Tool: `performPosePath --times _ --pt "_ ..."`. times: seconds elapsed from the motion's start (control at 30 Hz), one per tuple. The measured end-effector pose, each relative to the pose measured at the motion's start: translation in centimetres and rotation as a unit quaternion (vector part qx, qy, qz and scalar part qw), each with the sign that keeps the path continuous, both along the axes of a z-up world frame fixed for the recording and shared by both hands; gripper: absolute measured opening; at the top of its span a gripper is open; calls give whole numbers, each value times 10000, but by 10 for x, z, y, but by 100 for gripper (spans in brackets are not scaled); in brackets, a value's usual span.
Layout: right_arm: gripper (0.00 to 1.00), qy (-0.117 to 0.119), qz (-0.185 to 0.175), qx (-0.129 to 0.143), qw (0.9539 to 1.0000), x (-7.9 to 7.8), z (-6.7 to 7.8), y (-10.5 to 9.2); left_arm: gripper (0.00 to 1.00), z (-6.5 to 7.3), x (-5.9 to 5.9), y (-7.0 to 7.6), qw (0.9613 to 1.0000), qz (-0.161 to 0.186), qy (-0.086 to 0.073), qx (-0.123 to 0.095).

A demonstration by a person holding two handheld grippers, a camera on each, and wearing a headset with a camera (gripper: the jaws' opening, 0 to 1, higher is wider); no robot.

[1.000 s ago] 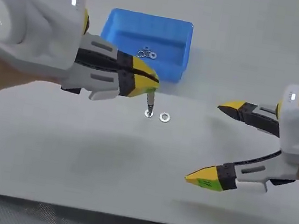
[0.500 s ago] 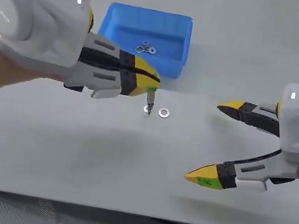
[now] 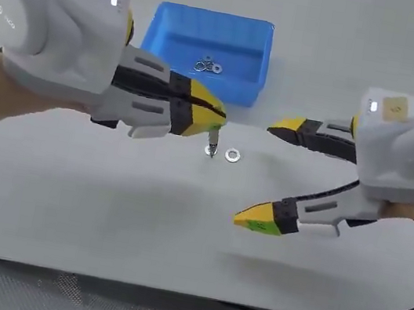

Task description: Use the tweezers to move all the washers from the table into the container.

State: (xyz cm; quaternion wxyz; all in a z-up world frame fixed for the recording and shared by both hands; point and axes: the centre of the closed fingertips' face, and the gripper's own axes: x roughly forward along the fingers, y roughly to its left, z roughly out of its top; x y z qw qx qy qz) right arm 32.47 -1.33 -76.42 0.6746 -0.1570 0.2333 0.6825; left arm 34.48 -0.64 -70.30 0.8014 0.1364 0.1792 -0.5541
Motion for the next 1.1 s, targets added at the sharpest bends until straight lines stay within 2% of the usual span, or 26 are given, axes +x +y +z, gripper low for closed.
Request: performPosePath --times 0.07,0.17,0.23,0.33,0.47,0.6,0.87,1.1 --pt "75 -74 80 9 9999 1 -1 7 5 0 1 0 10000 10 6 -12" --pt "61 -153 93 118 9998 9 -6 18 5 0 1 -1 10000 12 26 -29" --pt "52 -41 42 121 9999 13 -12 24 5 0 1 -2 10000 -8 29 -43" --pt "50 -54 48 118 9999 16 -14 32 5 0 0 -2 10000 -37 40 -30" --pt "42 -138 276 105 9995 10 -14 43 5 0 1 -1 9999 -12 88 -60" --pt "29 -201 353 111 9991 9 -16 49 5 -1 2 -2 9999 7 107 -75" --pt "19 -275 384 93 9988 15 -17 49 5 -1 1 -4 9999 -5 128 -80" --pt "13 -208 324 131 9992 19 -15 44 6 -1 0 -4 9999 -33 143 -65"
